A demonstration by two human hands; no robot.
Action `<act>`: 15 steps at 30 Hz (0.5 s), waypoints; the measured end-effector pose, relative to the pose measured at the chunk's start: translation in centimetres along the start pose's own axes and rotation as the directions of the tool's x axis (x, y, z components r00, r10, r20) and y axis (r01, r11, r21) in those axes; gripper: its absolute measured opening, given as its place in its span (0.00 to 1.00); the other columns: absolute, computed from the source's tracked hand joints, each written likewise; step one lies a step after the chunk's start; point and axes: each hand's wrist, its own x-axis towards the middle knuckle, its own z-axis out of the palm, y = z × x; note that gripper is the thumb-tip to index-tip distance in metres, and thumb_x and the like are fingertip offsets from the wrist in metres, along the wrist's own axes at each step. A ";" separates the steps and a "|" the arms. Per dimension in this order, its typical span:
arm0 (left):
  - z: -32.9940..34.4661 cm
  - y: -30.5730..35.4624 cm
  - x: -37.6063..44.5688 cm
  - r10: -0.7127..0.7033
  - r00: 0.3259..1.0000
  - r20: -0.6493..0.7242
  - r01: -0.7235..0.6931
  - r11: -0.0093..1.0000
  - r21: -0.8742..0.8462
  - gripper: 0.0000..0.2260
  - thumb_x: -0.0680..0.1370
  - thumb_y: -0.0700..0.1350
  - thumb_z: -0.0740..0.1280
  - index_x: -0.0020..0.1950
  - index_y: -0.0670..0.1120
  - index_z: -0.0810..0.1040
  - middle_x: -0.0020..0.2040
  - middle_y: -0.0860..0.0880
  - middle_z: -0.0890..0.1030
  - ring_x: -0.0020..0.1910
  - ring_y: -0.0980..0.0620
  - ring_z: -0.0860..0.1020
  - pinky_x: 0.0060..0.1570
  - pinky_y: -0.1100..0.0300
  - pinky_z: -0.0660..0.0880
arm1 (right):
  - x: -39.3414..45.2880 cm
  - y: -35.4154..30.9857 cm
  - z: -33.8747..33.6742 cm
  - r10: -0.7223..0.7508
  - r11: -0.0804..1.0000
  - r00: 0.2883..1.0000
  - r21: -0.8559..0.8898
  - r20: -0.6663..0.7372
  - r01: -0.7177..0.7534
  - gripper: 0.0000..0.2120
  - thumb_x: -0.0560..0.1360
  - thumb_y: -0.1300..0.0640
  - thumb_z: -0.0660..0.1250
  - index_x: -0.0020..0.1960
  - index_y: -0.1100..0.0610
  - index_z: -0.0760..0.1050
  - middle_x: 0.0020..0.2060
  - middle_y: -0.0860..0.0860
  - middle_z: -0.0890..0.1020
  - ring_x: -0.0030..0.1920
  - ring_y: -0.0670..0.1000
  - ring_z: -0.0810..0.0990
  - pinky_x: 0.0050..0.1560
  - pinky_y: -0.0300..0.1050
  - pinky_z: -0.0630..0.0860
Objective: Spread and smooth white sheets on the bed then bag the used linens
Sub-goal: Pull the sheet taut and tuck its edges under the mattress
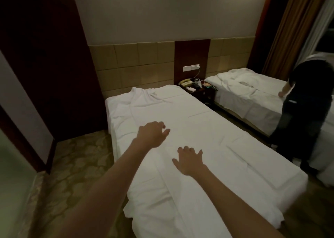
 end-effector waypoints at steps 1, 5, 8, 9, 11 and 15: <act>0.7 0.1 0.2 0.012 1.000 0.007 -0.012 1.000 0.016 0.21 0.83 0.57 0.53 0.69 0.48 0.71 0.67 0.48 0.75 0.65 0.47 0.73 0.64 0.50 0.68 | 0.6 0.1 -0.8 0.009 1.000 0.999 0.007 -0.031 -0.009 0.26 0.81 0.43 0.52 0.73 0.57 0.60 0.70 0.56 0.67 0.70 0.58 0.65 0.71 0.64 0.55; 5.1 -0.1 1.2 0.040 0.992 0.118 -0.046 0.998 0.050 0.20 0.83 0.56 0.52 0.70 0.48 0.70 0.68 0.47 0.73 0.67 0.46 0.71 0.63 0.51 0.67 | 2.0 0.8 -4.3 0.057 0.997 0.990 0.057 -0.133 -0.050 0.24 0.82 0.44 0.52 0.72 0.57 0.62 0.68 0.56 0.68 0.69 0.58 0.66 0.70 0.63 0.56; 8.4 -0.2 2.9 0.067 0.968 0.241 -0.080 0.996 0.047 0.21 0.83 0.57 0.52 0.71 0.47 0.69 0.68 0.47 0.73 0.67 0.46 0.71 0.64 0.50 0.66 | 3.3 1.3 -6.5 0.096 0.995 0.976 0.053 -0.195 -0.087 0.24 0.81 0.44 0.53 0.71 0.57 0.63 0.67 0.56 0.69 0.68 0.58 0.67 0.70 0.64 0.57; 9.3 0.0 3.8 0.090 0.957 0.277 -0.106 0.993 0.042 0.21 0.83 0.57 0.52 0.71 0.47 0.69 0.68 0.46 0.73 0.67 0.46 0.71 0.64 0.49 0.66 | 3.9 1.4 -7.0 0.115 0.993 0.972 0.048 -0.206 -0.108 0.24 0.81 0.44 0.53 0.71 0.57 0.63 0.68 0.56 0.69 0.68 0.58 0.67 0.70 0.64 0.56; 10.6 0.3 5.8 0.155 0.932 0.327 -0.175 0.984 0.031 0.21 0.83 0.57 0.52 0.71 0.47 0.68 0.69 0.46 0.72 0.68 0.46 0.70 0.65 0.49 0.65 | 5.0 1.7 -7.3 0.160 0.987 0.963 0.042 -0.216 -0.155 0.24 0.81 0.44 0.52 0.72 0.56 0.62 0.68 0.56 0.68 0.69 0.58 0.67 0.71 0.65 0.55; 11.9 0.4 10.5 0.290 0.880 0.377 -0.329 0.943 0.042 0.21 0.83 0.56 0.52 0.72 0.47 0.68 0.69 0.47 0.73 0.68 0.46 0.70 0.65 0.50 0.65 | 7.5 2.2 -5.9 0.308 0.951 0.935 0.093 -0.177 -0.296 0.24 0.81 0.44 0.52 0.73 0.56 0.61 0.69 0.55 0.67 0.69 0.58 0.66 0.71 0.65 0.53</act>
